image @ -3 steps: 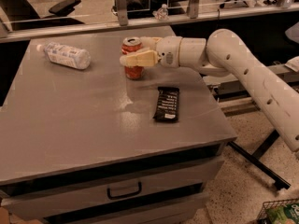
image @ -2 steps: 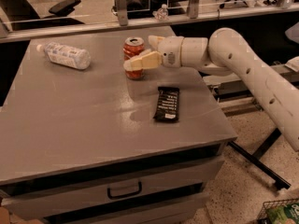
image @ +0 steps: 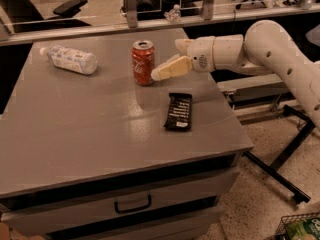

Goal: Place coke can upright

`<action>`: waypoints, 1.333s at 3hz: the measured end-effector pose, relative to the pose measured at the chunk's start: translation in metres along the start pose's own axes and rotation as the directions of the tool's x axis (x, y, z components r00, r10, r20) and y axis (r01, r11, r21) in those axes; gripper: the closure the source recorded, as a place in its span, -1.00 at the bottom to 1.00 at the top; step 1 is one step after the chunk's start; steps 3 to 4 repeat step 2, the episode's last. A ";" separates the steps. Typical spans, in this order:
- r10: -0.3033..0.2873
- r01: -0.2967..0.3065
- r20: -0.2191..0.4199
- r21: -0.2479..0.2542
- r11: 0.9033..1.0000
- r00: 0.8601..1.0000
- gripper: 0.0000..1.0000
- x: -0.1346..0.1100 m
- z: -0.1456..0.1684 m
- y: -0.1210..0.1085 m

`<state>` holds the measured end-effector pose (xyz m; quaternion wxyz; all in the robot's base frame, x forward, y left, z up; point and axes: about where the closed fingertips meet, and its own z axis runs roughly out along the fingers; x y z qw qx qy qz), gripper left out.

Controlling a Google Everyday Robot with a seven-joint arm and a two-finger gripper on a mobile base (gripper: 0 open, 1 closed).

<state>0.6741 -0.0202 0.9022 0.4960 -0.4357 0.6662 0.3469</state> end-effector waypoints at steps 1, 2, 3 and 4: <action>0.005 0.000 -0.075 0.076 0.997 0.997 -1.00 0.014 -0.046 -0.006; 0.010 0.000 -0.093 0.102 0.995 0.996 -1.00 0.019 -0.060 -0.008; 0.010 0.000 -0.093 0.102 0.995 0.996 -1.00 0.019 -0.060 -0.008; 0.010 0.000 -0.093 0.102 0.995 0.996 -1.00 0.019 -0.060 -0.008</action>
Offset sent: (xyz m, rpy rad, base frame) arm -0.0128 -0.0464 -0.0018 -0.0782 0.0129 -0.0713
